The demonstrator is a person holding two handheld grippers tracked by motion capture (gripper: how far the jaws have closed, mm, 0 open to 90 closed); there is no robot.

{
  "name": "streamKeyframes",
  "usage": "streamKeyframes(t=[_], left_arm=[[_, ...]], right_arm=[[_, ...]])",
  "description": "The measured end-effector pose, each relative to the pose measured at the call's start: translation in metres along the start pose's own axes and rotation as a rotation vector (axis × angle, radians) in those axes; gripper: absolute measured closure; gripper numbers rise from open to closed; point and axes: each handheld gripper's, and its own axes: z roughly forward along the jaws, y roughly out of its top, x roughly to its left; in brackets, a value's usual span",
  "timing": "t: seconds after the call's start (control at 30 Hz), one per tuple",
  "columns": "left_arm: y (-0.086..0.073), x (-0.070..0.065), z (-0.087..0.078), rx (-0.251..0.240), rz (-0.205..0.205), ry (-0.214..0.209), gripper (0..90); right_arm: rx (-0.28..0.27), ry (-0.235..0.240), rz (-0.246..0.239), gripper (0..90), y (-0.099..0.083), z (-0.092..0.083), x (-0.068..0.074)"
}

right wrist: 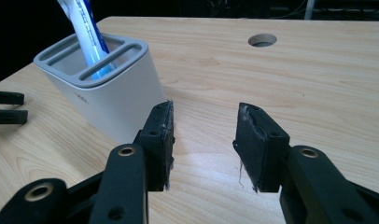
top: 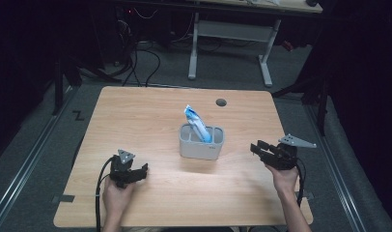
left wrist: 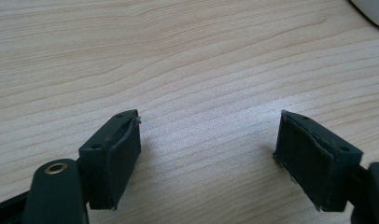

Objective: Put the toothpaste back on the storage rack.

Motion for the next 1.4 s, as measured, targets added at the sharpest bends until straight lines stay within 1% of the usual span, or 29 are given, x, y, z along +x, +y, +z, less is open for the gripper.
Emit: streamKeyframes(t=[0.27,0.4,0.43,0.53,0.63,0.7,0.87,0.93,1.07,1.2,1.3,1.4], left_arm=[[0.0,0.0,0.0,0.0,0.0,0.0,22.6],[0.0,0.0,0.0,0.0,0.0,0.0,22.6],[0.0,0.0,0.0,0.0,0.0,0.0,22.6],[0.0,0.0,0.0,0.0,0.0,0.0,22.6],[0.0,0.0,0.0,0.0,0.0,0.0,22.6],[0.0,0.0,0.0,0.0,0.0,0.0,22.6],[0.0,0.0,0.0,0.0,0.0,0.0,22.6],[0.0,0.0,0.0,0.0,0.0,0.0,22.6],[0.0,0.0,0.0,0.0,0.0,0.0,22.6],[0.0,0.0,0.0,0.0,0.0,0.0,22.6],[0.0,0.0,0.0,0.0,0.0,0.0,22.6],[0.0,0.0,0.0,0.0,0.0,0.0,22.6]], right_arm=[[0.019,-0.019,0.004,57.1,-0.006,0.004,-0.003],[0.038,-0.033,0.006,56.9,-0.011,0.007,-0.006],[0.045,-0.041,-0.002,56.8,-0.012,0.009,-0.006],[0.055,-0.041,-0.009,56.2,-0.012,0.012,-0.004],[0.082,-0.039,-0.016,55.6,-0.013,0.017,-0.002],[0.091,-0.041,-0.019,55.5,-0.014,0.02,-0.001],[0.115,-0.072,-0.046,55.5,-0.016,0.027,0.001],[0.126,-0.082,-0.036,55.6,-0.021,0.032,-0.001],[0.135,-0.089,-0.023,55.6,-0.026,0.036,-0.003],[0.155,-0.102,-0.037,55.7,-0.029,0.042,-0.004],[0.16,-0.104,-0.034,55.7,-0.031,0.043,-0.004],[0.166,-0.112,-0.042,55.6,-0.032,0.045,-0.005]])
